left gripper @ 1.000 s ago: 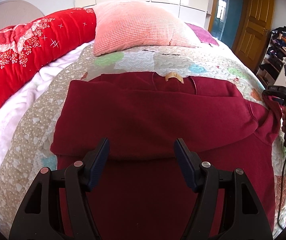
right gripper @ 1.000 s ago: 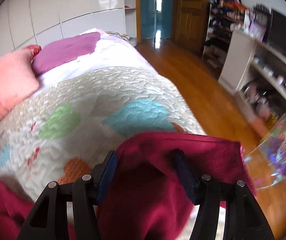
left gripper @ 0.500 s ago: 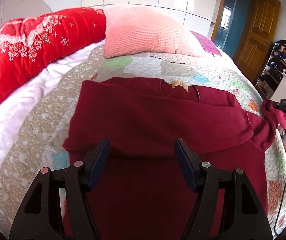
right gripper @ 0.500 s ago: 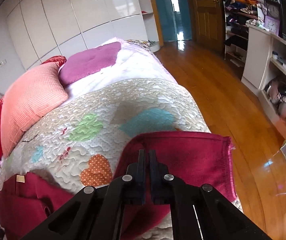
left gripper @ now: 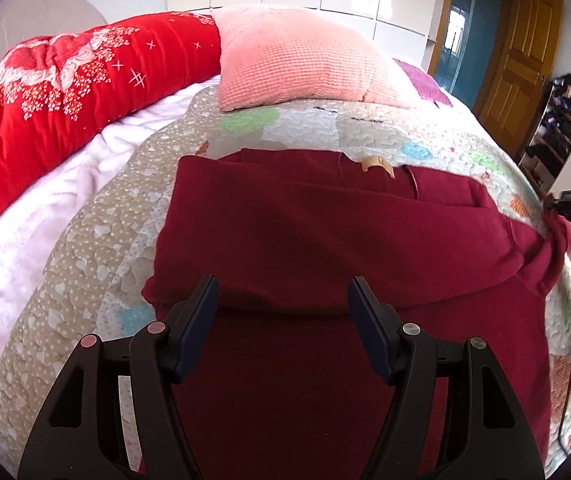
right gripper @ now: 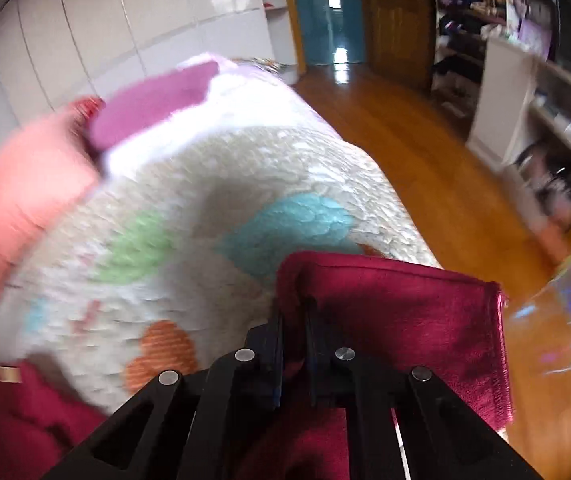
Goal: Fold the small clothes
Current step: 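Fold the held sleeve across the shirt body and open the right tool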
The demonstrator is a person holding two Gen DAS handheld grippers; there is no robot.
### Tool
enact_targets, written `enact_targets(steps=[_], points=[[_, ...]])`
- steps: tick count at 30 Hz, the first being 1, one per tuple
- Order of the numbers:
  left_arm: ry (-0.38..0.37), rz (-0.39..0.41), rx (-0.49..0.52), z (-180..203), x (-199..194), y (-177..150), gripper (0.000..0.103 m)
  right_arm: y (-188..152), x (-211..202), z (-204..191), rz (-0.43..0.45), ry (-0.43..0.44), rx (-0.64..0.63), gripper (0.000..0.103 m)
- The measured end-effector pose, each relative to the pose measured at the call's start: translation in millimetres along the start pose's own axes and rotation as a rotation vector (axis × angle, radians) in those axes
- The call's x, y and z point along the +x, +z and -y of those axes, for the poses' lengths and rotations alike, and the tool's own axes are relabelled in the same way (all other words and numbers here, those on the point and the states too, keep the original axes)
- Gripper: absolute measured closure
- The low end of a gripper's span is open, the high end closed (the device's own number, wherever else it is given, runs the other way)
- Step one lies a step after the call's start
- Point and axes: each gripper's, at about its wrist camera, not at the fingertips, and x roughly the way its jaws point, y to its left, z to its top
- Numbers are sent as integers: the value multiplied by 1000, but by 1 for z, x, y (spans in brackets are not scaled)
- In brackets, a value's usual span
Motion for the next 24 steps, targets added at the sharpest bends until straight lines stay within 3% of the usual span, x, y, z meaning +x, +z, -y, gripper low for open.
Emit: enact_targets(steps=[3,6,9,11,13,15,17,19,24], points=[[-3,21,-38,-11,-7,5,36,2,-44,-7,82,133,-24,95],[-10,39,-91,-26,-16,11,36,-3,-101,-44,160,333,-121,95],[-9,53,-137,-39,-23,15,36,-25,-141,-111,176,506,-314,95],[1,65,-156,-46,-27,16,36,-60,-153,-166,154,606,-467,95],[20,65,-161,-51,-27,15,36,-97,-147,-202,113,656,-548,95],[26,56,-157,-55,-26,13,36,-136,-127,-231,59,642,-630,95],[33,48,-155,-59,-24,11,36,-171,-93,-252,-68,619,-688,86],[31,45,-153,-62,-22,9,36,-195,-76,-251,-172,630,-663,68],[-5,35,-158,-58,-10,17,36,-189,-97,-223,-129,630,-620,61]])
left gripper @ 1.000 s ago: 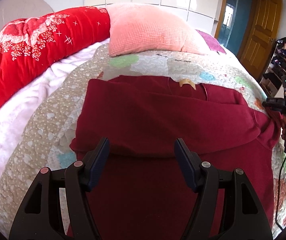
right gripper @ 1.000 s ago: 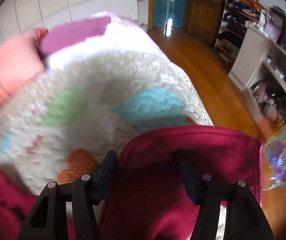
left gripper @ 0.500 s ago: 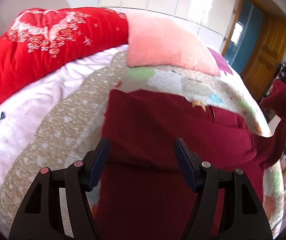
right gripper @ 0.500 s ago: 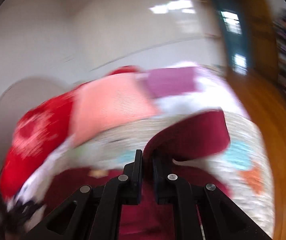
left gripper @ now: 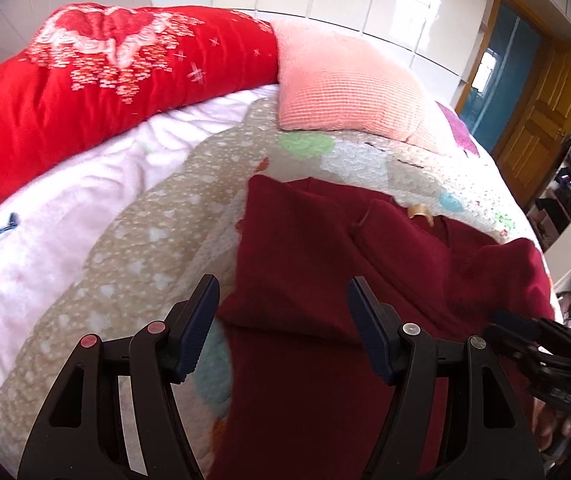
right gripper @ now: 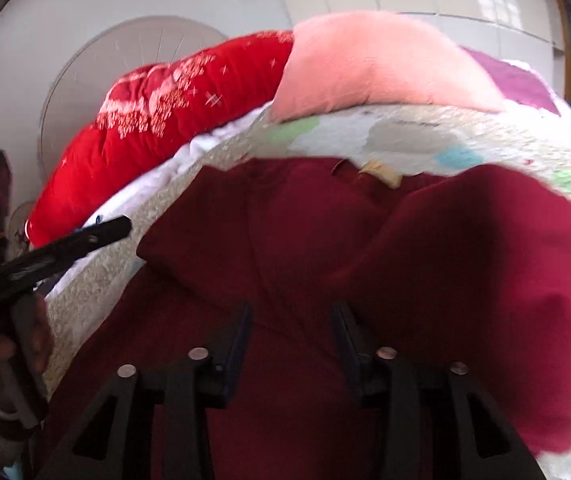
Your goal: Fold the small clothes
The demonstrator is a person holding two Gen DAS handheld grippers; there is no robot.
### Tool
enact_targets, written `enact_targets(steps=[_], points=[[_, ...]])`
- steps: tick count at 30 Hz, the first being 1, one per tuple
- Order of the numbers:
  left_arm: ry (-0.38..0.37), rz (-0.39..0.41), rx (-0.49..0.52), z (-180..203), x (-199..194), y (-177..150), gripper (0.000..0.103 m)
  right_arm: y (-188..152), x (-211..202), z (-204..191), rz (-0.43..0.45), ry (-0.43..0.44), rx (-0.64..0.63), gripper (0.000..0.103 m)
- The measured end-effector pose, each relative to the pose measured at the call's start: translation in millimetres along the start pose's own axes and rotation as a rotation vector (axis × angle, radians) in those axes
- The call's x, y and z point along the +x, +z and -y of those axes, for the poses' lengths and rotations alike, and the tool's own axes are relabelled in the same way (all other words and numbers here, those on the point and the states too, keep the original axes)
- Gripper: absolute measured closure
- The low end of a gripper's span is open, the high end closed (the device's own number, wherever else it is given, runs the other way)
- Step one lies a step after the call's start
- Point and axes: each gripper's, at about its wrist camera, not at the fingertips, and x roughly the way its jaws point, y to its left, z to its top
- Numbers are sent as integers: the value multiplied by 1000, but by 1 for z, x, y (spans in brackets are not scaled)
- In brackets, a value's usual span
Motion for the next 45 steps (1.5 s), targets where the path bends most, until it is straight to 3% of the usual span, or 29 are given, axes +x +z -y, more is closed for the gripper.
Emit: enact_targets(steps=[6,10,13,14,16,18,19,21,23,28,32,33,34,35,36,37,40,43,45], points=[[-110,-43,-2,25,42,34,36,-3,-44,23,69,-26,78,57],[-87,-92,74,53,85,56,36,-18,-59,41,79,0,165,57],[-110,-213,129,70,125,61,36,-26,-67,49,90,17,200,57],[-85,-258,139,74,141,60,36,-28,-69,50,94,18,203,57],[-60,-241,146,79,146,60,37,-31,-71,51,100,19,213,57],[-92,-232,154,85,143,61,61,-34,-71,53,104,14,224,57],[-118,-252,148,87,143,62,84,-36,-72,54,103,12,225,57],[-106,-229,151,89,134,68,98,-40,-75,57,101,-2,228,57],[-142,-191,165,88,116,74,101,-39,-78,59,106,-15,241,57],[-208,-89,103,59,64,90,101,-32,-95,59,154,-33,253,57],[-212,-134,57,45,71,98,98,-28,-98,55,153,-42,255,56],[-203,-139,50,46,74,96,93,-28,-97,53,153,-36,256,56],[-199,-150,52,47,81,95,72,-29,-97,51,153,-25,258,56],[-200,-168,59,50,89,92,43,-30,-96,50,152,-21,259,56],[-199,-190,63,54,98,90,32,-31,-96,48,152,-17,258,56],[-189,-206,59,57,109,87,30,-32,-95,47,150,-9,256,56],[-149,-268,64,64,136,80,30,-34,-96,50,143,-1,252,56],[-173,-321,80,77,154,70,30,-36,-100,56,158,-4,261,56],[-158,-311,157,93,155,64,55,-38,-102,61,164,-11,275,56]])
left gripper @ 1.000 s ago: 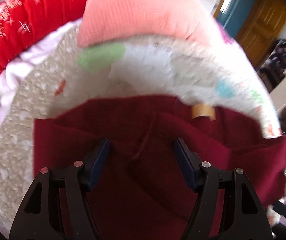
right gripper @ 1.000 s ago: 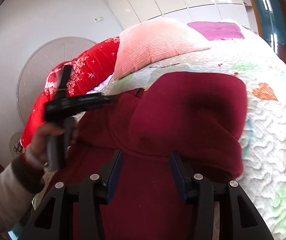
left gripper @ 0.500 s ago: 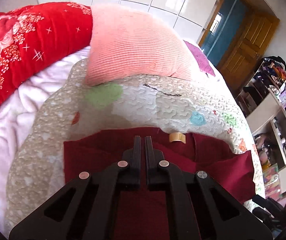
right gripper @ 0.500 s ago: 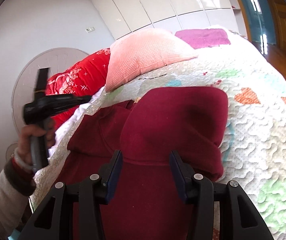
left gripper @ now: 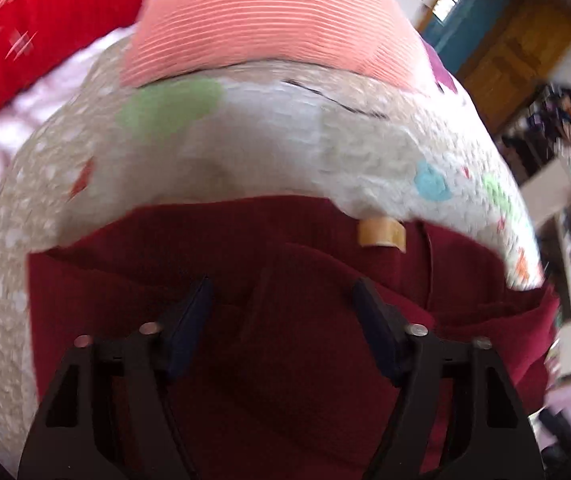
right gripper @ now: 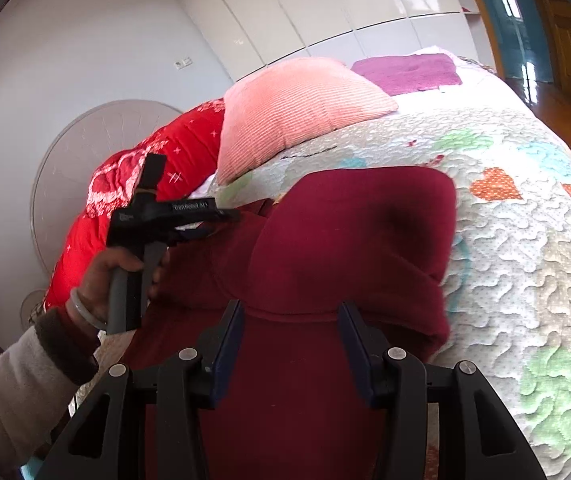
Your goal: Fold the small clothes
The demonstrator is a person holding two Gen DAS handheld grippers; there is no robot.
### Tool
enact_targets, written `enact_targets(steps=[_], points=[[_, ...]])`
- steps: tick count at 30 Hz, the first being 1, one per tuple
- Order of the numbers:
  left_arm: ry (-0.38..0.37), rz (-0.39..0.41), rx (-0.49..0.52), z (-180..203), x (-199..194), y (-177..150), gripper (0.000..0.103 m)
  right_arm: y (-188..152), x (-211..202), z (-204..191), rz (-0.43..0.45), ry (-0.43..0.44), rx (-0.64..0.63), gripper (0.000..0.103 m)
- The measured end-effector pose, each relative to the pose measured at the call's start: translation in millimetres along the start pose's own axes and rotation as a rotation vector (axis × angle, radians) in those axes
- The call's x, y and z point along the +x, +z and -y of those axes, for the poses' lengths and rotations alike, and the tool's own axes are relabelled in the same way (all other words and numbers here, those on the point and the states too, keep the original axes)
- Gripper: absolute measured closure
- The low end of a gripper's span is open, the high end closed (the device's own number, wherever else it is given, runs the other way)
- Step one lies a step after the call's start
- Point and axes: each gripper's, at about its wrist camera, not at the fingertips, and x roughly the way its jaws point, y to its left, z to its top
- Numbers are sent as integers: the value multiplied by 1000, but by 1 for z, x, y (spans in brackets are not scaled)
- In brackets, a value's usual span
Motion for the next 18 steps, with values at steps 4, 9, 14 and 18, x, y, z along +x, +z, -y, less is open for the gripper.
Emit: enact_targets(steps=[4,9,14,18], points=[[28,51,92,22,-19,1,98,-1,-3,11,9,-24,41,56],[-55,207,14,-14,-98,5,99,3,-21,2,65,-129,-27,56],[-67,206,-57,-57,-126,-21,99,2,-24,-4,64,-186,-82,50],[-53,186,-94,-68,-122,-43,99,-8,-11,-1,27,-230,-96,37]])
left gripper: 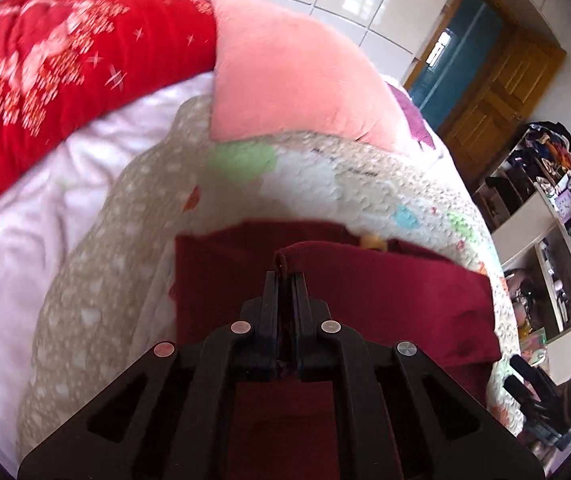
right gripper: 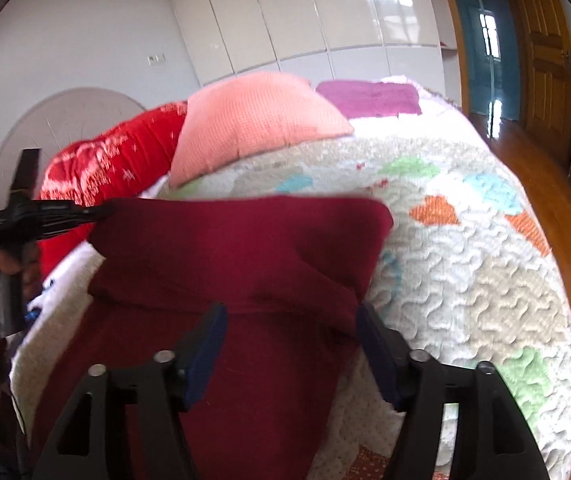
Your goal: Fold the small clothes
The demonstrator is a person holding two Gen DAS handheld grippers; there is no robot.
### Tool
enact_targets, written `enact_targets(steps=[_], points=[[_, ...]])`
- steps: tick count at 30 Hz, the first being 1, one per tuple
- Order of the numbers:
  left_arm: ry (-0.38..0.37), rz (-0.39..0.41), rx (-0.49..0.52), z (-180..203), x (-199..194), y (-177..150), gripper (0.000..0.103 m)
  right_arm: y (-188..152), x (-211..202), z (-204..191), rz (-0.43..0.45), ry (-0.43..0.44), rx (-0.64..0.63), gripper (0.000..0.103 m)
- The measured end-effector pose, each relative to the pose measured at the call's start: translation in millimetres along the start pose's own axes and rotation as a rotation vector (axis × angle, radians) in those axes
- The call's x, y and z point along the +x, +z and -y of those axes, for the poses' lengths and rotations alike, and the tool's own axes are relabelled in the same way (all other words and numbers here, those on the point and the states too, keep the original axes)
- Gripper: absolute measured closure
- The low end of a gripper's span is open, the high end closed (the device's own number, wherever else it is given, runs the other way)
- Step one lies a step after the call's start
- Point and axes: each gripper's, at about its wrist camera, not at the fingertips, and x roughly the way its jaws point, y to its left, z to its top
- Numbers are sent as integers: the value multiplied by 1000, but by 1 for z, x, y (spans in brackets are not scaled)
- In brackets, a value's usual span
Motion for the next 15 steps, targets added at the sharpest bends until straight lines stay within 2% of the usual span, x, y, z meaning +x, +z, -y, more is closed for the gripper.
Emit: enact_targets(steps=[3,4,6,7,9,10,12,15], points=[[-12,-26,-47,-4,5,-2,99,-1,32,-3,-69,-111,-74,39],[-19,-29,-59,-4,4,-1,99,-1,39,-3,-69,-142,-99,58],[-31,-28,-67,-2,-5,2,99,4,48,-2,-51,-221,-161,91],[-30,-24,-62,-1,-10,4,99,8,47,1,-40,-233,-154,92],[-16,1,-40,2,-24,2,99,16,30,13,11,-149,-67,95],[-15,6,-43,0,-27,1,99,17,21,15,35,-134,-56,95],[7,-9,-51,-5,-21,-8,99,16,14,14,49,-147,-81,95],[80,-44,-51,-15,10,-26,99,0,30,17,-31,-154,-125,95]])
